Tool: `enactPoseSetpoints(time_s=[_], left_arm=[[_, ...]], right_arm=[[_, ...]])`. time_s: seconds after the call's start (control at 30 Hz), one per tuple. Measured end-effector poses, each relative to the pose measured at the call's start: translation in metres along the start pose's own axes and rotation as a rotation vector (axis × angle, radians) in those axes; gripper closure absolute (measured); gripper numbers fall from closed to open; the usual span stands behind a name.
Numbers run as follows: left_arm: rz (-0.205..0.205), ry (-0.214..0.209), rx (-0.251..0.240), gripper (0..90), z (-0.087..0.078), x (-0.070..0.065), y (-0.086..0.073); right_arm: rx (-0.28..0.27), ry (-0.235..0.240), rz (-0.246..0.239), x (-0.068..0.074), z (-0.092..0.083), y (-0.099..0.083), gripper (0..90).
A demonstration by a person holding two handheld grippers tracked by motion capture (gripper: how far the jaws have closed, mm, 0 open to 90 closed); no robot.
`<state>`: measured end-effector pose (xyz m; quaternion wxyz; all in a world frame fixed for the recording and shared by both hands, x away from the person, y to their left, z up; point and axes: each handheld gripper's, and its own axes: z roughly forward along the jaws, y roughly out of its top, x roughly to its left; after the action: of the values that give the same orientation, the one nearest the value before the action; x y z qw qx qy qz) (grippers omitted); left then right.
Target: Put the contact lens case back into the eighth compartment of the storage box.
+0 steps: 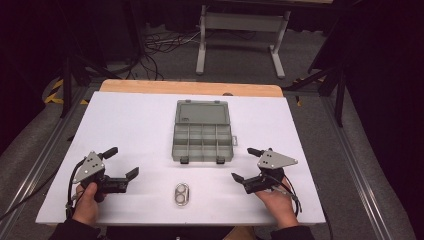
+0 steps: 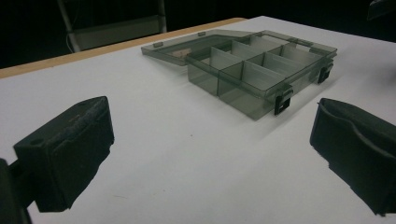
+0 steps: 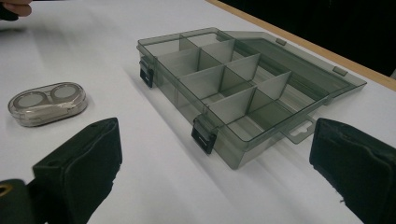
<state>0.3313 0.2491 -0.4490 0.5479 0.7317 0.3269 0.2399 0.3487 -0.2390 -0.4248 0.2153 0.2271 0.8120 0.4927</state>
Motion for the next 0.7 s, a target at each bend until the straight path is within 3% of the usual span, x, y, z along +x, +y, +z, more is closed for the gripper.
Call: enactPoseSetpoints(time_s=[0.7], left_arm=[[0.001, -0.001, -0.003, 0.5, -0.001, 0.0, 0.001]], right_arm=[[0.077, 0.112, -0.108, 0.022, 0.041, 0.029, 2.8]])
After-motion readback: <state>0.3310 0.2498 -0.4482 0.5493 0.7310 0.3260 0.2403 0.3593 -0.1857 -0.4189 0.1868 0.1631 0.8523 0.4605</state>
